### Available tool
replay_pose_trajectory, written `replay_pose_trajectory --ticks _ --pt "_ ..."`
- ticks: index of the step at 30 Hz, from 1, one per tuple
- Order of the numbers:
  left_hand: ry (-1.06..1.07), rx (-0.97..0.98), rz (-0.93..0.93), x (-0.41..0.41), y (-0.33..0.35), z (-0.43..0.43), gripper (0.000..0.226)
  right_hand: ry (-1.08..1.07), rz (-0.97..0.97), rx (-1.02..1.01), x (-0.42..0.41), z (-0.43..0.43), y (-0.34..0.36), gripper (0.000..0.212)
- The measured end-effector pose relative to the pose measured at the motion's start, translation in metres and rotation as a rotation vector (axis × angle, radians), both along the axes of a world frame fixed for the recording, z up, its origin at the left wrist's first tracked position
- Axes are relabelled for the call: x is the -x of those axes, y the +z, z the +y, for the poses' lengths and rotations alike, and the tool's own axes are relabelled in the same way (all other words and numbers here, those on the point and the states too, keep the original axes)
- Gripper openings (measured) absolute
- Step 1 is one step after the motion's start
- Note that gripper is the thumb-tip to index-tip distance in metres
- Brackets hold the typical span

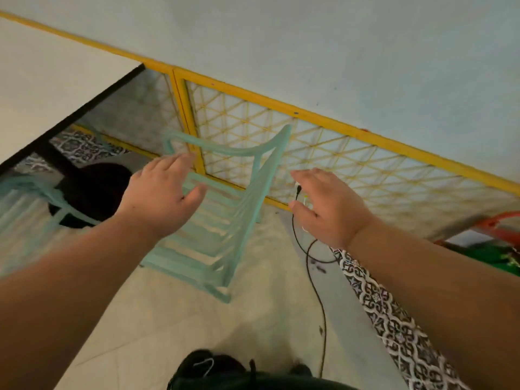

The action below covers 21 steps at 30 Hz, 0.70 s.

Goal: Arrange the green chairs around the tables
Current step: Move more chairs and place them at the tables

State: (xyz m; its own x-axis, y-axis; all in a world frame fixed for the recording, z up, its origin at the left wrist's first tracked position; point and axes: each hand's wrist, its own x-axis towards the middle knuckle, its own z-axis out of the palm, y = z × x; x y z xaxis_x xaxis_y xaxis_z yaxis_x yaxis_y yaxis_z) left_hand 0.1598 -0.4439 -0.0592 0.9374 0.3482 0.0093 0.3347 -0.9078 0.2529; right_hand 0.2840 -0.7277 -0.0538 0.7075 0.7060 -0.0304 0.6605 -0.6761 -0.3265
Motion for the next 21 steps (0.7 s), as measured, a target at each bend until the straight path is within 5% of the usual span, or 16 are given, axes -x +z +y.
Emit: replay_pose_trajectory --ticks 6,21 --pt "0.224 0.046 0.037 0.023 -0.013 -0.031 0.081 0.219 -0.014 0.043 -0.062 0.023 -0.018 0.060" --pt "0.549 -0.034 0.091 -0.012 -0.024 -0.025 0.074 0.491 0.057 0.027 -0.174 0.107 -0.054 0.059"
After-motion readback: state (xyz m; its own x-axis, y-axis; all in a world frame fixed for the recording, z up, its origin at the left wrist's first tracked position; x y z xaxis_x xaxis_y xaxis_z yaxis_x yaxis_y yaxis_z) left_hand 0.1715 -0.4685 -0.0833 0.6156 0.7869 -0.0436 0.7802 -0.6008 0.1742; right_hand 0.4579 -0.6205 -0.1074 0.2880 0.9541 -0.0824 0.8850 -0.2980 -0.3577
